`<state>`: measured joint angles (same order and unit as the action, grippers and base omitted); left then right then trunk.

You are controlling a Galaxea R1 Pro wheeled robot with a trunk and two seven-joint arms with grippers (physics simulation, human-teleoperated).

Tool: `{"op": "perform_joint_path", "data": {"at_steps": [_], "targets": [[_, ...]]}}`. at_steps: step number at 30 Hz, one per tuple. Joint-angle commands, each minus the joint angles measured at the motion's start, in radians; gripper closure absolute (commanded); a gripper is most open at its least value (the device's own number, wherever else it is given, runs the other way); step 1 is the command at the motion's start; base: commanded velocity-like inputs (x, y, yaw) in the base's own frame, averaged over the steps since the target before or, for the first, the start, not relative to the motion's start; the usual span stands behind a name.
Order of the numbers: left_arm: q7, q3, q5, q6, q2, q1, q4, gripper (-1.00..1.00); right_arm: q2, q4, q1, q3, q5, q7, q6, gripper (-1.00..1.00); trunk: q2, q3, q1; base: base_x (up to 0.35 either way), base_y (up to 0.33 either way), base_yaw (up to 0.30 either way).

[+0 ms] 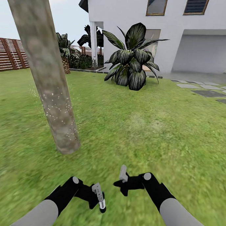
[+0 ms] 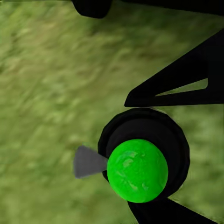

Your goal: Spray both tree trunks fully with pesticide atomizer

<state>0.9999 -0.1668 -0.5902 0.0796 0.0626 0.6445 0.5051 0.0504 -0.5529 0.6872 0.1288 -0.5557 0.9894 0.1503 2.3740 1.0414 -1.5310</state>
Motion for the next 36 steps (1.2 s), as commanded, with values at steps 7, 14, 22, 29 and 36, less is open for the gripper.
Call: {"op": "perform_joint_path", "data": {"at_steps": [7, 14, 22, 29, 36], "targets": [[-0.002, 0.0, -0.005, 0.011, 0.024, 0.01, 0.027, 1.0, 0.021, -0.02, 0.0, 0.002, 0.0, 0.0, -0.018, 1.0, 0.0, 0.0, 0.0, 0.0, 0.0, 0.0], [-0.003, -0.002, -0.005, 0.032, 0.025, 0.01, 0.053, 1.0, 0.034, -0.021, 0.0, 0.002, 0.0, 0.0, -0.018, 1.0, 0.0, 0.0, 0.0, 0.0, 0.0, 0.0], [-0.004, -0.001, -0.004, 0.032, 0.035, 0.01, 0.055, 1.0, 0.035, -0.021, 0.0, 0.002, 0.0, 0.0, -0.018, 1.0, 0.0, 0.0, 0.0, 0.0, 0.0, 0.0], [-0.007, 0.0, -0.003, 0.033, 0.037, 0.01, 0.055, 1.0, 0.043, -0.021, 0.0, 0.002, 0.0, 0.0, -0.018, 1.0, 0.0, 0.0, 0.0, 0.0, 0.0, 0.0], [-0.009, 0.0, -0.002, 0.034, 0.039, 0.01, 0.066, 1.0, 0.051, -0.021, 0.0, 0.002, 0.0, 0.0, -0.018, 1.0, 0.0, 0.0, 0.0, 0.0, 0.0, 0.0]]}}
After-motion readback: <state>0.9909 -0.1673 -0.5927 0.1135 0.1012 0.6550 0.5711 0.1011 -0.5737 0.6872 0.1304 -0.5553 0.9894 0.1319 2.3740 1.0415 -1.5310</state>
